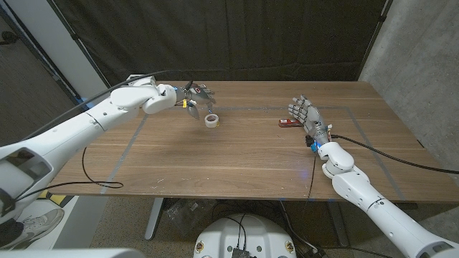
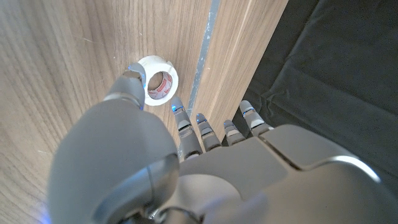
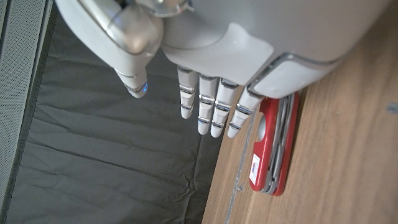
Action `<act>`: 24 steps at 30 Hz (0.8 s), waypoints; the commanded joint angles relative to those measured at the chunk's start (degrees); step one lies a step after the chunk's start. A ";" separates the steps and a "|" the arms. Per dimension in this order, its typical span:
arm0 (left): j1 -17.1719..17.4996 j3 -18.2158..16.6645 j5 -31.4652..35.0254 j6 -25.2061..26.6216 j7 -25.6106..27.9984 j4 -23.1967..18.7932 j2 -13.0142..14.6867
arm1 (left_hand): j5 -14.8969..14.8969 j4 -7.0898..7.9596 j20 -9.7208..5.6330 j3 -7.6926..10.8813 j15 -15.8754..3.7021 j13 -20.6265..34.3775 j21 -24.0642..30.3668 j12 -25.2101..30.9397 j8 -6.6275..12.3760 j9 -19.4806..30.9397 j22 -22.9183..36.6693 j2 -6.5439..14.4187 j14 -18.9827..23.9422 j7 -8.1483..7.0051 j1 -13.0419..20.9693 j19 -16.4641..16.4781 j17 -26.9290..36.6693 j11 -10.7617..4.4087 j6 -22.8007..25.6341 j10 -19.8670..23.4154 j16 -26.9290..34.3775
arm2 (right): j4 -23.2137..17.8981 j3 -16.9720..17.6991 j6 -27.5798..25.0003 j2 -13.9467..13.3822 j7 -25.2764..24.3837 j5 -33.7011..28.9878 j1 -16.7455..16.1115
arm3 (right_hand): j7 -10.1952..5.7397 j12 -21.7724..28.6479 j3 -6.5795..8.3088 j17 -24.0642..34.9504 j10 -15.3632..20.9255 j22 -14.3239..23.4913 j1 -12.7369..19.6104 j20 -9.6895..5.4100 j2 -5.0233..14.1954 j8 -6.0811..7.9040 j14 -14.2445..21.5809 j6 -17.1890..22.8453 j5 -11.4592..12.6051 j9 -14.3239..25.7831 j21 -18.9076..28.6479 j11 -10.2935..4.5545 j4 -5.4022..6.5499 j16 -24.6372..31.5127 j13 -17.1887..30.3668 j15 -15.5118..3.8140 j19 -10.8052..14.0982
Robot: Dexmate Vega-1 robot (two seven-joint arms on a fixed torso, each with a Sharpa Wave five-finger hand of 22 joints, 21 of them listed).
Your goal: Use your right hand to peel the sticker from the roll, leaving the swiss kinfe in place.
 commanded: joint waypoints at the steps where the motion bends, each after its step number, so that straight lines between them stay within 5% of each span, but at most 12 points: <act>1: -1.30 2.04 2.32 -1.34 2.44 3.34 -1.18 | 0.33 -0.02 0.04 -0.51 -1.40 0.07 -0.31 0.22 0.12 0.29 0.07 0.07 -0.13 0.41 0.16 0.47 0.04 -0.30 0.71 0.19 0.51 | 1.51 -0.79 -0.52 0.80 0.07 -0.35 1.59 | 0.00 -0.20 0.50 0.22 0.51 0.16 -0.65 -0.01 -0.18 -0.19 0.48 0.44 0.37 0.10 0.22 0.18 0.08 -0.05 0.30 0.02 0.00; 24: -3.80 5.77 3.42 -2.15 5.68 8.58 -3.41 | 0.70 0.12 -0.31 -1.35 -2.00 0.07 -0.59 0.50 1.64 0.35 0.10 0.73 0.48 0.56 1.33 1.19 0.09 -0.61 4.42 0.95 0.72 | 4.86 -1.01 0.99 1.53 1.72 -0.02 2.75 | -0.01 -0.39 0.36 0.31 0.49 0.19 -1.29 0.06 -0.38 -0.39 0.46 0.53 0.25 0.12 0.20 0.16 0.38 -0.10 0.32 0.09 -0.03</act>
